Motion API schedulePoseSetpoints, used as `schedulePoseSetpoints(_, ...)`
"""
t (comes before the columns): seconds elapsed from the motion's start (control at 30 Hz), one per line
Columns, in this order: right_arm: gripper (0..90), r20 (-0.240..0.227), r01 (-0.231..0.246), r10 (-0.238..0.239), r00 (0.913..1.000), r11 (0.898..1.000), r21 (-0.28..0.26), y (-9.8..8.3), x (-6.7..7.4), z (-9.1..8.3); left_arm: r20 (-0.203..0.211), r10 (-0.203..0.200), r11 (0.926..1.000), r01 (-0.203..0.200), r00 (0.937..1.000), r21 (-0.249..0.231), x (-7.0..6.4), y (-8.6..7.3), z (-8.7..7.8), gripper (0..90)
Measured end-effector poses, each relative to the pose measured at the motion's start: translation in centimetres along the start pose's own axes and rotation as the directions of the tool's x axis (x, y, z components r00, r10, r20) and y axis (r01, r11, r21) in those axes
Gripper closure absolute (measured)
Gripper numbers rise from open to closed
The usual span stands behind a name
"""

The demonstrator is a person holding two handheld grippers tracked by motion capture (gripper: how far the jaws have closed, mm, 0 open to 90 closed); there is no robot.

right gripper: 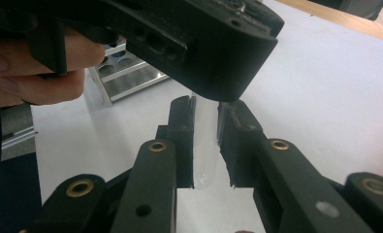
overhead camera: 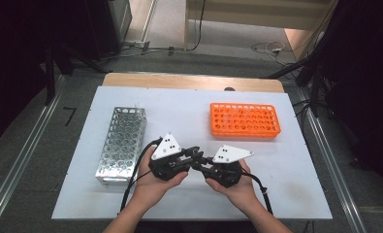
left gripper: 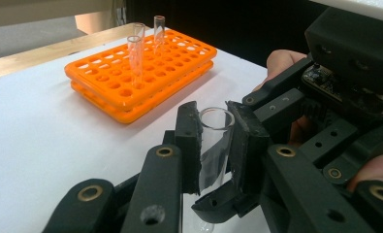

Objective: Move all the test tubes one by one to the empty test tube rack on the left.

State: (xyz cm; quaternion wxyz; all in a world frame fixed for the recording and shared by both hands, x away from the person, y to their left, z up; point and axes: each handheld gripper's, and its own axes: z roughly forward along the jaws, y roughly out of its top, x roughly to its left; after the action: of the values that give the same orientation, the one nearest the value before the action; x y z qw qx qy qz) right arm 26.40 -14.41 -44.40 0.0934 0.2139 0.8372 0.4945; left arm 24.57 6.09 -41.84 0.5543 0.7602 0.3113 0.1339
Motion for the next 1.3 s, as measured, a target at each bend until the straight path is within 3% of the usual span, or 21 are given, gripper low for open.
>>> schedulePoseSetpoints(0.33,39.5,-0.017,-0.024,0.023,0.9996,0.998,-0.052,0.2,-0.7,-1.0,-0.019,-0.007,0.9998,0.006,0.9998,-0.017,0.7,0.4,-0.3,75.0)
schedulePoseSetpoints(0.73,1.8,0.057,-0.044,0.048,0.9972,0.997,-0.071,-0.2,-2.2,-2.9,-0.055,-0.018,0.9990,0.015,0.9983,-0.042,2.1,1.0,-1.3,75.1)
schedulePoseSetpoints(0.97,0.0,0.064,-0.081,0.087,0.9942,0.994,-0.078,-1.0,-3.6,-4.4,-0.083,-0.019,0.9988,0.015,0.9964,-0.046,2.8,1.2,-2.0,75.1)
schedulePoseSetpoints(1.3,0.0,0.114,-0.104,0.112,0.9872,0.992,-0.070,-2.5,-5.3,-6.4,-0.124,-0.028,0.9979,0.021,0.9919,-0.062,4.1,1.7,-3.2,75.1)
